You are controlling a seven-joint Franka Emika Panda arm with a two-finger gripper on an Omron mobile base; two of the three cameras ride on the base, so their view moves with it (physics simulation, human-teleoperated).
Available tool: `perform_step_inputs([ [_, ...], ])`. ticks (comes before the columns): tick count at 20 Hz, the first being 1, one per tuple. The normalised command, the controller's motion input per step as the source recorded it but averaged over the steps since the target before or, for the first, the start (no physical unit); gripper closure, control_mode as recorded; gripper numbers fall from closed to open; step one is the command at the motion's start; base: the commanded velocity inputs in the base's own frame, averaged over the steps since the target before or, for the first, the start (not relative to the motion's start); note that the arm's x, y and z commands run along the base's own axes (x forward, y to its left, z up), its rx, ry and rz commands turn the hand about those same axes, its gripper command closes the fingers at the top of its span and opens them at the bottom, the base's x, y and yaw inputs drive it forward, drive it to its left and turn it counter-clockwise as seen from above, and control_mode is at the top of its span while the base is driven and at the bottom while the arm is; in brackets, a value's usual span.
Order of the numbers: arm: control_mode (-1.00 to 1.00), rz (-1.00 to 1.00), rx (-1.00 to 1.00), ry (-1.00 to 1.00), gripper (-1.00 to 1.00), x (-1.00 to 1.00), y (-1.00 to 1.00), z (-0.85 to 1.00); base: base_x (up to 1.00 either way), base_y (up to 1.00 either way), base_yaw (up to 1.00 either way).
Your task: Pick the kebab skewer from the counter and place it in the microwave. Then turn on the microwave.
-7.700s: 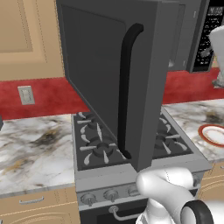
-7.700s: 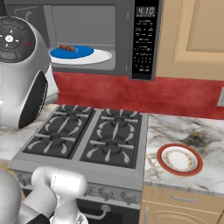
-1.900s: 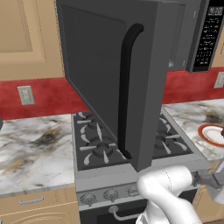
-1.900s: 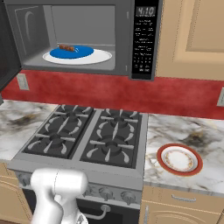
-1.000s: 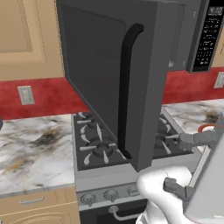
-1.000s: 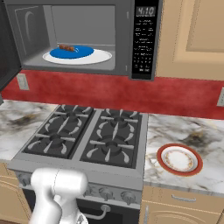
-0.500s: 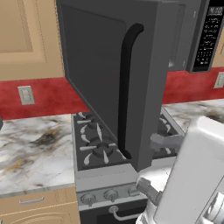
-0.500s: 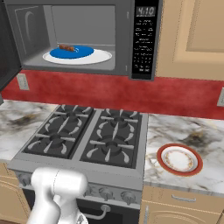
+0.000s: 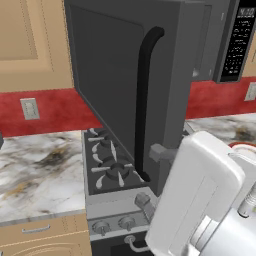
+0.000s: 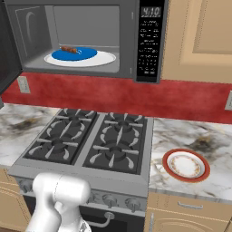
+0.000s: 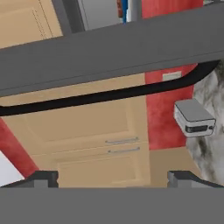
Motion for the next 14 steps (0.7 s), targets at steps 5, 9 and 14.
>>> perform_step_inputs([
  [5,-1.0,-0.1,0.11,0.04,-1.0,0.32,0.03,-0.1,0.0,0.0,0.0],
  [9,-1.0,-0.06,0.1,0.06,-1.0,0.26,0.0,-0.04,0.0,0.0,0.0],
  [14,-1.0,-0.05,0.08,0.02,-1.0,0.21,0.05,-0.06,0.0,0.0,0.0],
])
